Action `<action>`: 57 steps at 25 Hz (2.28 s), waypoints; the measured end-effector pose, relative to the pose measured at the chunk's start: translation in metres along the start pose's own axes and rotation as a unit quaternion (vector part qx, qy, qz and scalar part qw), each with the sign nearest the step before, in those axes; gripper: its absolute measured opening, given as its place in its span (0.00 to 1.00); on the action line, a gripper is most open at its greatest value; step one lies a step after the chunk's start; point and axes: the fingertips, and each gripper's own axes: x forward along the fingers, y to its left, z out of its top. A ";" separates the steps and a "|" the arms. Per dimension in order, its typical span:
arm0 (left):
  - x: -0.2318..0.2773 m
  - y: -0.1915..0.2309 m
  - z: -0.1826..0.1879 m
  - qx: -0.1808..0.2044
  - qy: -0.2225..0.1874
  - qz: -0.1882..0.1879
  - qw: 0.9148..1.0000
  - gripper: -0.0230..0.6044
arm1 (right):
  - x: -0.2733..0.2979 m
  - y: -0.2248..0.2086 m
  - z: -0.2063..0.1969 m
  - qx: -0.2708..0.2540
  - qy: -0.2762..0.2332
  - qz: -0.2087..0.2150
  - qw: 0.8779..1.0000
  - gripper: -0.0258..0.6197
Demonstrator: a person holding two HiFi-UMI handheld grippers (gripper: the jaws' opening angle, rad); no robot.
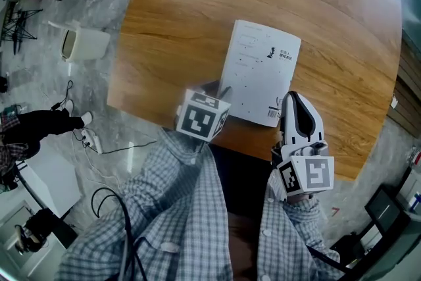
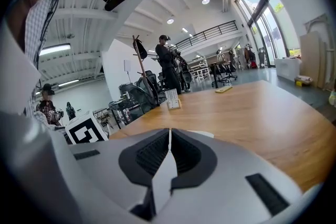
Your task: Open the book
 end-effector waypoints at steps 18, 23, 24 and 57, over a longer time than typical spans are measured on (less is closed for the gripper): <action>-0.003 0.007 0.003 -0.114 -0.012 -0.072 0.991 0.07 | 0.028 -0.005 -0.082 -0.003 0.100 0.016 0.995 0.08; -0.008 0.004 0.005 -0.144 -0.026 -0.104 0.984 0.05 | 0.028 -0.003 -0.088 0.000 0.107 0.021 0.994 0.08; -0.010 0.003 0.006 -0.145 -0.030 -0.112 0.983 0.05 | 0.028 -0.003 -0.089 0.000 0.107 0.021 0.994 0.08; -0.067 -0.113 0.075 -0.191 -0.148 -0.382 0.892 0.05 | -0.036 0.059 -0.035 -0.159 0.056 0.113 0.979 0.39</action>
